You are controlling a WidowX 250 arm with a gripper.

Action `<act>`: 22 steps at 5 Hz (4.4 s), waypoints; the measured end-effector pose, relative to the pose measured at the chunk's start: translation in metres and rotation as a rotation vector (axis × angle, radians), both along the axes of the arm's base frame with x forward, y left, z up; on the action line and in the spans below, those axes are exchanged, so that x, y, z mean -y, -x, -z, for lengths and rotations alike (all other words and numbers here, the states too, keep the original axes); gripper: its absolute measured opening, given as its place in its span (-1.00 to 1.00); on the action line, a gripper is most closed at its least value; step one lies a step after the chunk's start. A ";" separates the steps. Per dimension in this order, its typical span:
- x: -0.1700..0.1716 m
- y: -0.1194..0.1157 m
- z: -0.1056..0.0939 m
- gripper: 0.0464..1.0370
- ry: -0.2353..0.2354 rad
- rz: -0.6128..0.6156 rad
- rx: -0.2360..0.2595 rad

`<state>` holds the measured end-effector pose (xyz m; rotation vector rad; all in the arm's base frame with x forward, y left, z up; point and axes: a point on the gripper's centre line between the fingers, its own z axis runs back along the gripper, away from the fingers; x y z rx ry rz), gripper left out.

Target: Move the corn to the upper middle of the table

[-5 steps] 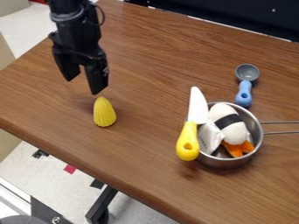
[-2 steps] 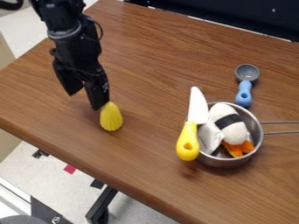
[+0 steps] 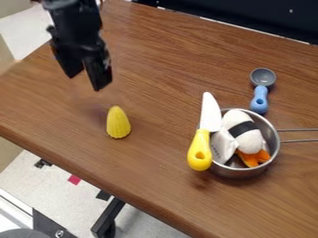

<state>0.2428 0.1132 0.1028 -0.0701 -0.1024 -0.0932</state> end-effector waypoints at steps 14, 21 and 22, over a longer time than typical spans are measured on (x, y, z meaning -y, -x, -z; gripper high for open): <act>0.069 -0.034 0.010 -0.06 0.015 -0.094 -0.004; 0.140 -0.164 0.033 -0.06 0.015 -0.479 0.050; 0.138 -0.166 0.046 -0.06 -0.013 -0.499 0.010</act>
